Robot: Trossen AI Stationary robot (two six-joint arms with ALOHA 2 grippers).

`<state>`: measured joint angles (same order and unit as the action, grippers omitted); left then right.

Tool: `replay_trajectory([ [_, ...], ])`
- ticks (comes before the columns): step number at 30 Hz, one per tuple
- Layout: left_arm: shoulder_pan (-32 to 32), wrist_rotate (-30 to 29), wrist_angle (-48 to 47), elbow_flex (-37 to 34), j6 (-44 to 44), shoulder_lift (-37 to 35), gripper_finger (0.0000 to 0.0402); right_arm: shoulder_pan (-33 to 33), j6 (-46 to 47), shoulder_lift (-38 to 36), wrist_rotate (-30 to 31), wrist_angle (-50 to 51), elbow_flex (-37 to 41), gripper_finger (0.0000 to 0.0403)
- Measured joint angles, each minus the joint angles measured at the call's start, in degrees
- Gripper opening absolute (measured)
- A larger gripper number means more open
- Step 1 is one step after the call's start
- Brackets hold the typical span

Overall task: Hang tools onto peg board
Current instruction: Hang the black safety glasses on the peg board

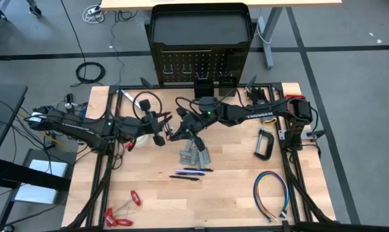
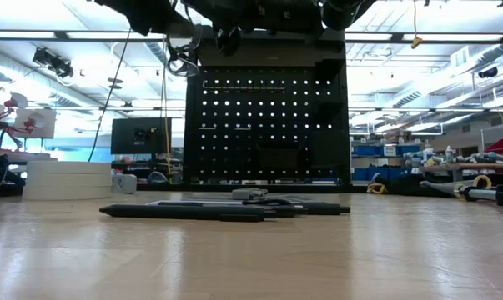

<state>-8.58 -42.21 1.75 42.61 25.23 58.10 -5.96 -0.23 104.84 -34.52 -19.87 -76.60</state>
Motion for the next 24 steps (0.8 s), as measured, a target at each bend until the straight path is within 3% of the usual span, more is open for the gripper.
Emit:
replay_trajectory([
  [12,0.11,-9.11,-3.9,0.0,0.74,-0.39,0.0075,0.35,2.15,0.07,-1.21,0.77,0.0,0.001],
  [20,-0.9,-0.77,-12.89,0.0,-7.06,-0.67,0.0074,-1.34,0.0,2.1,-1.27,-0.86,-0.08,0.0008],
  [24,-3.61,-0.09,-16.02,-0.04,-12.05,-3.56,0.0074,-2.33,-1.28,2.61,-1.14,-0.51,-0.07,0.0008],
])
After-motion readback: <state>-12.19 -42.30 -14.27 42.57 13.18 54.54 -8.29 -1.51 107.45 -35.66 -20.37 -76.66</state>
